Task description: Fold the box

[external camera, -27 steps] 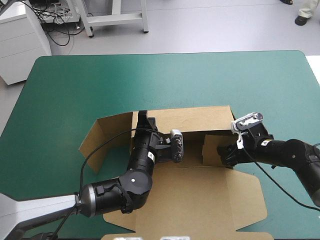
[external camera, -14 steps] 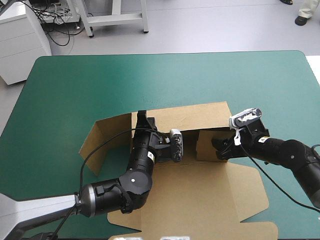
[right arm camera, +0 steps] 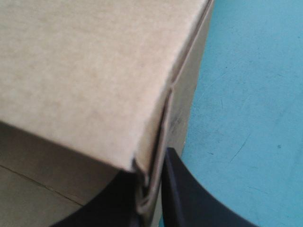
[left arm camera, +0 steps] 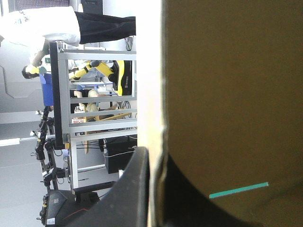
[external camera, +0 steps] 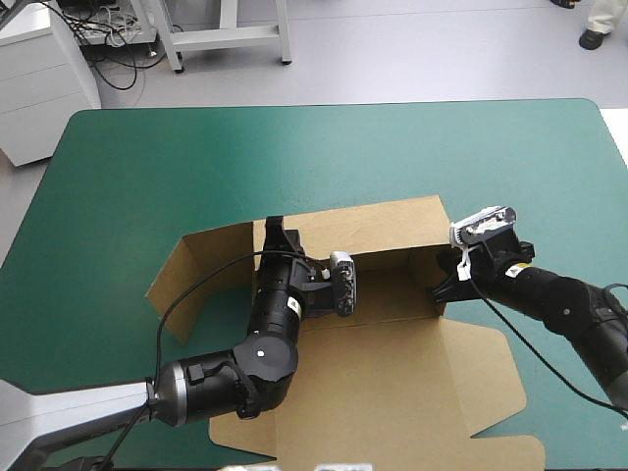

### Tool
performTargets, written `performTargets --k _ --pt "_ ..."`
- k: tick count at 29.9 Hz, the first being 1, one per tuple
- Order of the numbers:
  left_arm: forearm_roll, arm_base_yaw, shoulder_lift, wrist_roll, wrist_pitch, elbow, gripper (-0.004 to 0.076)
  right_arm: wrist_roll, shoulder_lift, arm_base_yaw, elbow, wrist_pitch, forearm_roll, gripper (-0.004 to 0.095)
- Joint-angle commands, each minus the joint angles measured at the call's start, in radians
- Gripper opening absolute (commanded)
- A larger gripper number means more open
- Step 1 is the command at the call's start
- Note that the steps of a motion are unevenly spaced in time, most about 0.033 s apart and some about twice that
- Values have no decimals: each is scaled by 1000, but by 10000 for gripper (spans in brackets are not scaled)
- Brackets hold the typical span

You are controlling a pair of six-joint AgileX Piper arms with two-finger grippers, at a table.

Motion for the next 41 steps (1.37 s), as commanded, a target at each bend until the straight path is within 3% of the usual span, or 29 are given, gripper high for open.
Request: performTargets --k 1,8,12,15,19,22,29,41 --pt "1 -6 -28 -12 -21 -17 -32 -8 -18 3 -34 -53 37 -14" --pt "48 -6 -28 -12 -11 -17 -32 -6 -18 3 -34 -68 44 -17" --pt "104 -6 -28 -40 64 -17 -2 -6 -18 3 -34 -78 44 -17" --pt "126 0 -28 -40 86 -17 146 -4 -14 3 -34 -91 44 -17" --pt "208 19 -28 -62 60 -17 480 -1 1 3 -34 -99 44 -17" --pt "281 29 -28 -120 56 -17 611 -1 21 3 -34 -99 44 -17" --pt "261 23 -28 -139 64 -17 613 3 52 3 -34 -137 44 -17" --pt "183 -119 -28 -139 151 -17 613 25 134 3 -71 -273 41 -17"
